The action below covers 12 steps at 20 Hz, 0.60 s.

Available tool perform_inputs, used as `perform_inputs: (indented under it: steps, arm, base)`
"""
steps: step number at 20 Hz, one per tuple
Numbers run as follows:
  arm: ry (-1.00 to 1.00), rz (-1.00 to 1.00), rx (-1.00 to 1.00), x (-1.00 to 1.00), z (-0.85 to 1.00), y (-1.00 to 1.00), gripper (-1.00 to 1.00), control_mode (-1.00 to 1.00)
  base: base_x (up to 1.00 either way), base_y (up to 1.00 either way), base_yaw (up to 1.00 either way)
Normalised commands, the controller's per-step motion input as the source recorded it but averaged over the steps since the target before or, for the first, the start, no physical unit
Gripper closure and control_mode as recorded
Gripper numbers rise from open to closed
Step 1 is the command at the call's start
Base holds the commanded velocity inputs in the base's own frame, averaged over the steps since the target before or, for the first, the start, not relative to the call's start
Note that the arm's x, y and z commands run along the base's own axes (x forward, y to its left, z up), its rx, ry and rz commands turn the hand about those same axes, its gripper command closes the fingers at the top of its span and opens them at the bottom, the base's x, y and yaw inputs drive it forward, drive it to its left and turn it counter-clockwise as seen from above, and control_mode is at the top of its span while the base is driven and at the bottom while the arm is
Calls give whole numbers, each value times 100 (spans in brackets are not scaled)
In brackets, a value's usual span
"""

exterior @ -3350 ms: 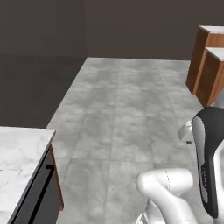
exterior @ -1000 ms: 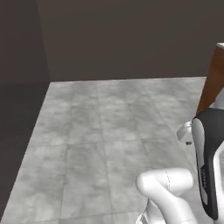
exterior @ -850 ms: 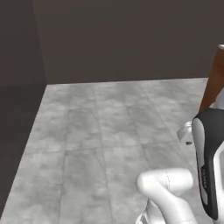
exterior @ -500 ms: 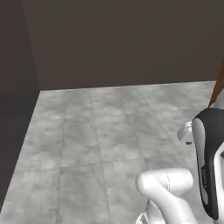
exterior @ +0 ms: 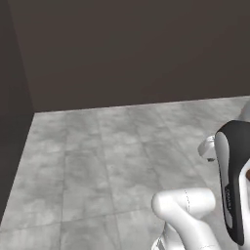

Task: Pick the teapot and mug and place them in the sink. Then turn on the water.

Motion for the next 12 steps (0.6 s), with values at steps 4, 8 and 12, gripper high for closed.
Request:
perform_inputs:
  steps: [4,8,12]
  arm:
    - [0,0,0,0,0,0,-100,100]
    - [0,0,0,0,0,0,-100,100]
    - [0,0,0,0,0,0,-100,100]
  base:
    - [100,0,-16]
    - [100,0,-20]
    - [100,2,-22]
